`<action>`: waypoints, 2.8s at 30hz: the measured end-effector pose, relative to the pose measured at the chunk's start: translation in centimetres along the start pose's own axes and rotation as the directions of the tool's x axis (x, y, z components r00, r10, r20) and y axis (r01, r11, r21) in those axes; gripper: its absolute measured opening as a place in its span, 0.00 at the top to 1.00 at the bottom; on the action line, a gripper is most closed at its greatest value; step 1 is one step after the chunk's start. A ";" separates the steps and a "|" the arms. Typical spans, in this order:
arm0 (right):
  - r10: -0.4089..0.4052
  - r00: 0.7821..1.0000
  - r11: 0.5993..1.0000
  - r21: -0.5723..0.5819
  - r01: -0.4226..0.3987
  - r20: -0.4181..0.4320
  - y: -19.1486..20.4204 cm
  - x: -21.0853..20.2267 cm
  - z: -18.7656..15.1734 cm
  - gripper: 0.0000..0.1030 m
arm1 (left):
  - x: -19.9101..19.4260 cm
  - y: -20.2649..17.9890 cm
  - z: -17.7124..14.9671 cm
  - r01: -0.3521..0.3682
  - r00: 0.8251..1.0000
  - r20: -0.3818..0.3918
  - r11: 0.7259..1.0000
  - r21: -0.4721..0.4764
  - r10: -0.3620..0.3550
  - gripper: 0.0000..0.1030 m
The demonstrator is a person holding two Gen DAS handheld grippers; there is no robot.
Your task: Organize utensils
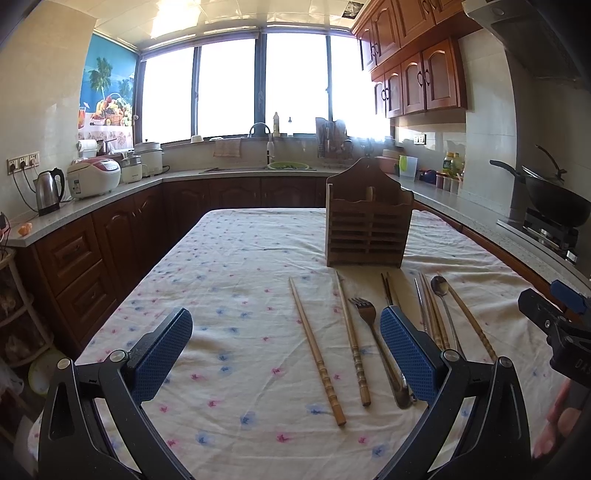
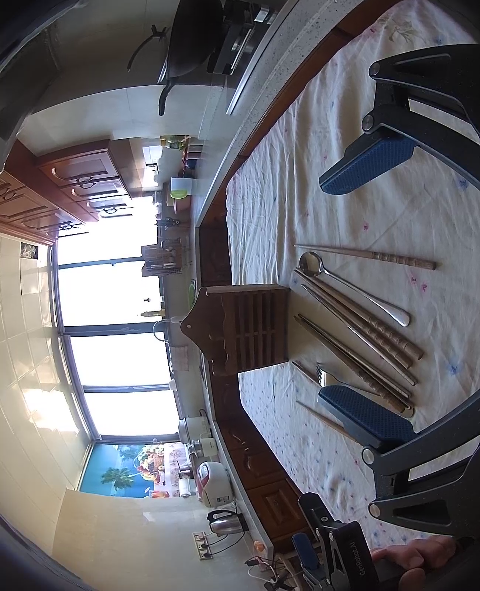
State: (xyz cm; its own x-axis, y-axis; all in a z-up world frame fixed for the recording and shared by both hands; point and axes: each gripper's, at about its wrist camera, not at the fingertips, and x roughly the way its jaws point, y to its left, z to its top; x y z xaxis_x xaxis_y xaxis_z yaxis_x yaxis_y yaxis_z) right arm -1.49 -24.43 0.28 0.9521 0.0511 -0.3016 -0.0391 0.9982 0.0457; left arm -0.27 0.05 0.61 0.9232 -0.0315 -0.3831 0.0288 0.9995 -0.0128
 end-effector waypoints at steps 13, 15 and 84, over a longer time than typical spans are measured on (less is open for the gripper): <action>0.003 1.000 1.000 0.004 -0.003 -0.005 -0.1 0.2 -0.1 0.00 | 0.3 -0.1 0.0 0.008 1.000 -0.010 1.000 -0.002 -0.008 0.00; 0.004 1.000 1.000 0.005 -0.004 -0.005 0.0 0.2 -0.1 0.00 | 0.4 -0.1 0.0 0.011 1.000 -0.013 1.000 -0.002 -0.011 0.00; 0.281 0.812 0.955 0.233 -0.184 -0.512 -7.1 22.2 2.2 0.64 | 21.1 -4.7 2.1 0.388 0.651 -0.592 0.879 -0.278 -0.475 0.76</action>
State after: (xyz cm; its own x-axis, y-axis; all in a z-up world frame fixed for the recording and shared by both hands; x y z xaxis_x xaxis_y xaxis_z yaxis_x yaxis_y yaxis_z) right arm 20.56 -30.44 -4.64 0.6064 0.3385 -0.7195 -0.1413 0.9364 0.3214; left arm 19.89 -5.34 -5.52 0.3606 -0.4954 -0.7903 0.2772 0.8659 -0.4163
